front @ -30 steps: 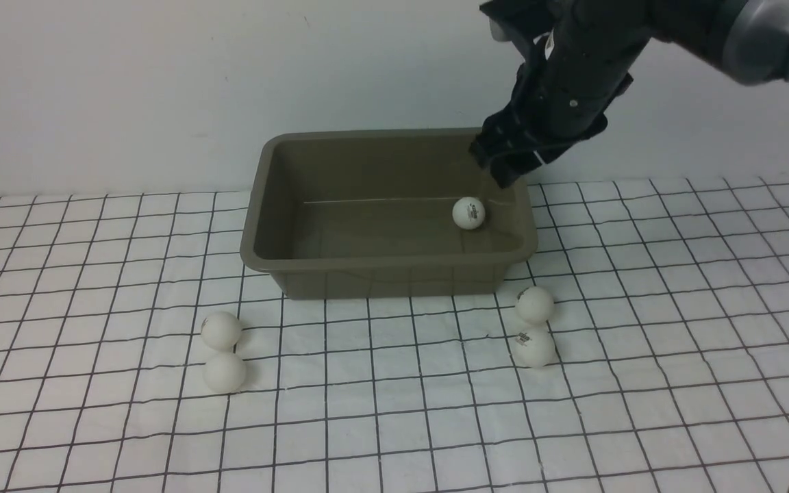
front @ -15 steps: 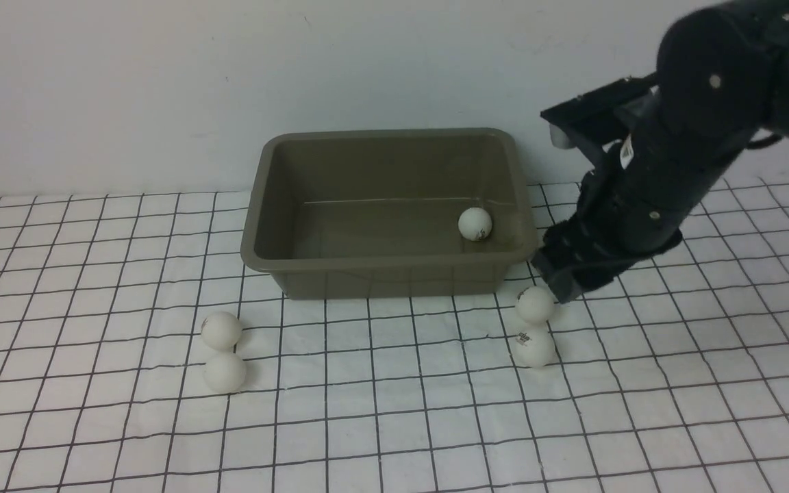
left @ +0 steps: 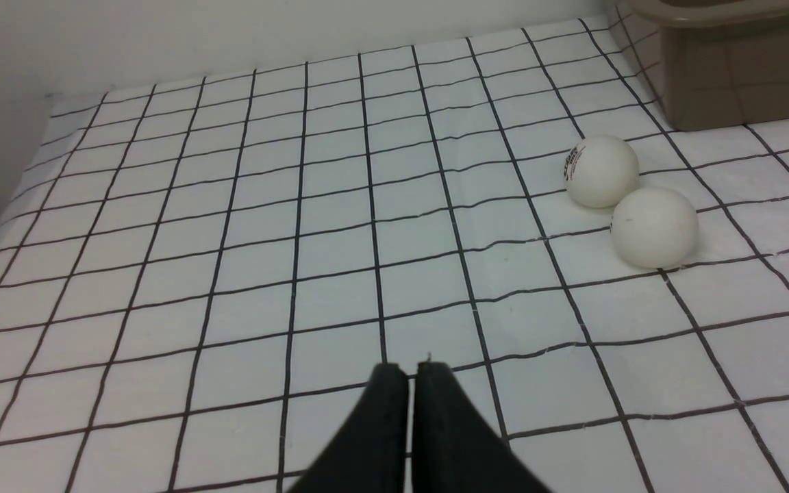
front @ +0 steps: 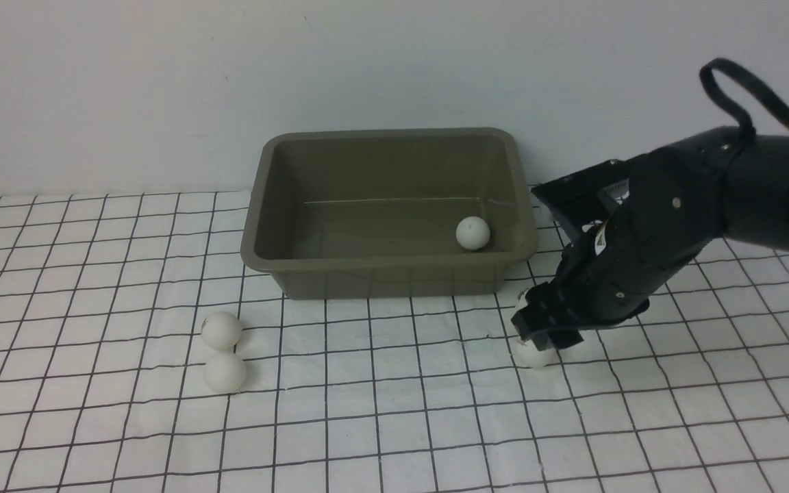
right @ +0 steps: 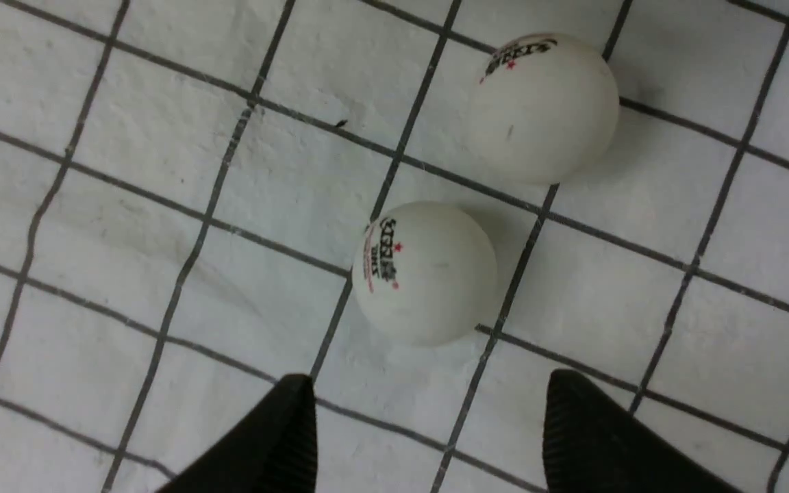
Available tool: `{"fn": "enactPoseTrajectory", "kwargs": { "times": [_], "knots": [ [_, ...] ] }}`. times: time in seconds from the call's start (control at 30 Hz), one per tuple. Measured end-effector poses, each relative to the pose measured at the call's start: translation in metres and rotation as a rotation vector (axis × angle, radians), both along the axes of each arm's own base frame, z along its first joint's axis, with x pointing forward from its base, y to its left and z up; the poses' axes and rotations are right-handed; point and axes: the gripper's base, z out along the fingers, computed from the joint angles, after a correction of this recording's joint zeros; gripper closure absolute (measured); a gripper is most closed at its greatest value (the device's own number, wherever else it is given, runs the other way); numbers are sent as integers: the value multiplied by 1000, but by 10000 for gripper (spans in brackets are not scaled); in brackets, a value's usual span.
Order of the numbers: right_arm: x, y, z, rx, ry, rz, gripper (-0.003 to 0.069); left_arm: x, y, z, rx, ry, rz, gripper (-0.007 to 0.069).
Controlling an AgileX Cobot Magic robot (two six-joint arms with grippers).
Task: Put the table tennis balls into the box on the white checkered tablecloth.
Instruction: 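Reach for and grasp a ping pong ball on the table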
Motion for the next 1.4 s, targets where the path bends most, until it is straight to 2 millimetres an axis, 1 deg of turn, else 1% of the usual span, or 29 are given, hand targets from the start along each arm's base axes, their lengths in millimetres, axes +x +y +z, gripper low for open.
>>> {"fn": "enactPoseTrajectory", "kwargs": {
  "times": [0.23,0.4,0.77,0.97,1.03,1.2,1.4],
  "knots": [
    [11,5,-19,4,-23,13,250,0,0,0,0,0,0,629],
    [15,7,-26,12,-41,16,250,0,0,0,0,0,0,629],
    [21,10,-48,-3,-23,29,250,0,0,0,0,0,0,629],
    [23,11,-63,-16,0,33,250,0,0,0,0,0,0,629],
    [24,12,-65,-15,-2,34,250,0,0,0,0,0,0,629],
    [26,12,-65,-7,-22,36,251,0,0,0,0,0,0,629],
    [26,12,-65,-8,-21,36,289,0,0,0,0,0,0,629]
  ]
}}
